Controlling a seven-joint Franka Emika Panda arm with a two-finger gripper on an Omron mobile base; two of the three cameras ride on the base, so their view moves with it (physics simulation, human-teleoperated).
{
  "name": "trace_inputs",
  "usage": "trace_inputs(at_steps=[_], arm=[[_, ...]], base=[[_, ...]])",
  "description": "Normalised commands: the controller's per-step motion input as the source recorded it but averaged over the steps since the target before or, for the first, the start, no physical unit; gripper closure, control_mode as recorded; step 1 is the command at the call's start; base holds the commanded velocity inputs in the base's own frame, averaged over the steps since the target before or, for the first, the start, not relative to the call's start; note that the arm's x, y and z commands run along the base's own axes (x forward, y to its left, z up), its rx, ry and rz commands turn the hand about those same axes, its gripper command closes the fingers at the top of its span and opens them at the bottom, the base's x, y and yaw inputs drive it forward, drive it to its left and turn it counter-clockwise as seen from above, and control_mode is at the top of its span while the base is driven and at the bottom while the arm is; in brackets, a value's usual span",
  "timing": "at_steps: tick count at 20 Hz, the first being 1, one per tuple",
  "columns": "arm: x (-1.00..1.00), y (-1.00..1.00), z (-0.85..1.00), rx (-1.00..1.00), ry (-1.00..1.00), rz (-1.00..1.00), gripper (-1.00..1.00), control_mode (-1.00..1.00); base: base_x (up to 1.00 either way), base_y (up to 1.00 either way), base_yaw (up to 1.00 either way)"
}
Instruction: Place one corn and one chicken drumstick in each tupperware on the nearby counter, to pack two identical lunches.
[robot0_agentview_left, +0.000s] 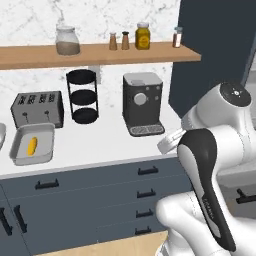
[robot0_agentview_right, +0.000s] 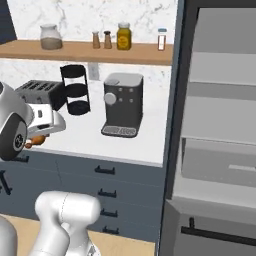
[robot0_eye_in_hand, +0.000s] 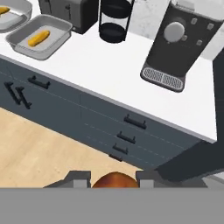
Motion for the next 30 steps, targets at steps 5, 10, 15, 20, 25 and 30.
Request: trace_inputs(at_steps=[5, 10, 15, 20, 25, 30], arm=[[0.00, 0.00, 0.00, 0.00, 0.00, 0.00, 1.00, 1.00], [0.00, 0.00, 0.00, 0.00, 0.00, 0.00, 1.00, 1.00], [0.00, 0.00, 0.00, 0.00, 0.00, 0.00, 1.00, 1.00], [0.00, 0.00, 0.00, 0.00, 0.00, 0.00, 1.00, 1.00], [0.00, 0.00, 0.00, 0.00, 0.00, 0.00, 1.00, 1.00], [0.00, 0.00, 0.00, 0.00, 0.00, 0.00, 1.00, 1.00]], base=[[0.40, 1.00, 0.01], [0.28, 1.00, 0.00], [0.00, 1.00, 0.00], [0.17, 0.78, 0.00], [0.23, -0.06, 0.02], [0.40, -0.39, 0.04]])
